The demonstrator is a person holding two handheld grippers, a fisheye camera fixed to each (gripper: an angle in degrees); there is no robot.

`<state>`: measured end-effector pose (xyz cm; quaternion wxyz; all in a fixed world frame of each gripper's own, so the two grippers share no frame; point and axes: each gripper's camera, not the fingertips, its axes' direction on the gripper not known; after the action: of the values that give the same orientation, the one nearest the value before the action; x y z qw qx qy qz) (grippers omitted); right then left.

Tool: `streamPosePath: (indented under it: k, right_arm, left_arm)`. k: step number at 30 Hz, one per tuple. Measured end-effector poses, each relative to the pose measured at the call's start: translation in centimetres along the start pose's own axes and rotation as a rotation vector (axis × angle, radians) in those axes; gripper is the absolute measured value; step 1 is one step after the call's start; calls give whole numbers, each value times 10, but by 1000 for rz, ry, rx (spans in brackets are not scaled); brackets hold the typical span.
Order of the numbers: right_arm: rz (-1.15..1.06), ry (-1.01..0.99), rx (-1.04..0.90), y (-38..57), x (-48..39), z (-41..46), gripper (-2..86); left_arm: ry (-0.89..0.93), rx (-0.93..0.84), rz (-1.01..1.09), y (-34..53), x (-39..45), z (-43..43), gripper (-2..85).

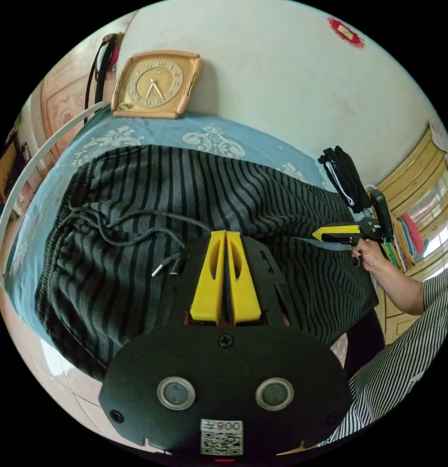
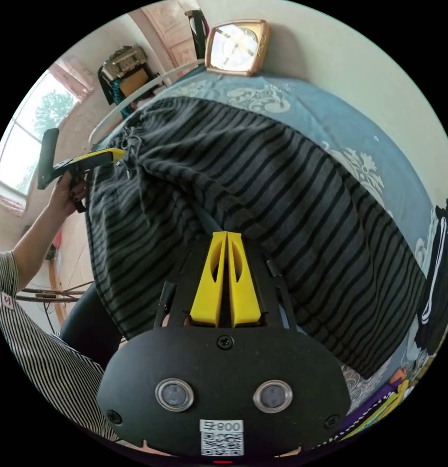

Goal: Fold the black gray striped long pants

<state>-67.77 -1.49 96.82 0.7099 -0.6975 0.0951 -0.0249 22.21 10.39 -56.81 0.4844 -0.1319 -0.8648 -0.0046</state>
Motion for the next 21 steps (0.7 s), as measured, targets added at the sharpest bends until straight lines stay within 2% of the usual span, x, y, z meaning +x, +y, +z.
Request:
streamPosePath:
  k: [3,5,17,21]
  right_arm:
    - [-37,-46,86,-16,-3,-24,4]
    - [-73,-41,136,-39,-1,-39,6]
    - [-248,112,81,-192,1,-47,64]
    - [-286,111,53,-222,-9,-47,81]
  left_arm:
    - [-21,65,-2,-16,-29,-15,24]
    - [-51,50,2,-35,-49,-14,47]
    - [-332,-205,89,-177,-141,27,90]
    - [-382,-388,69,-203,-174,51,105]
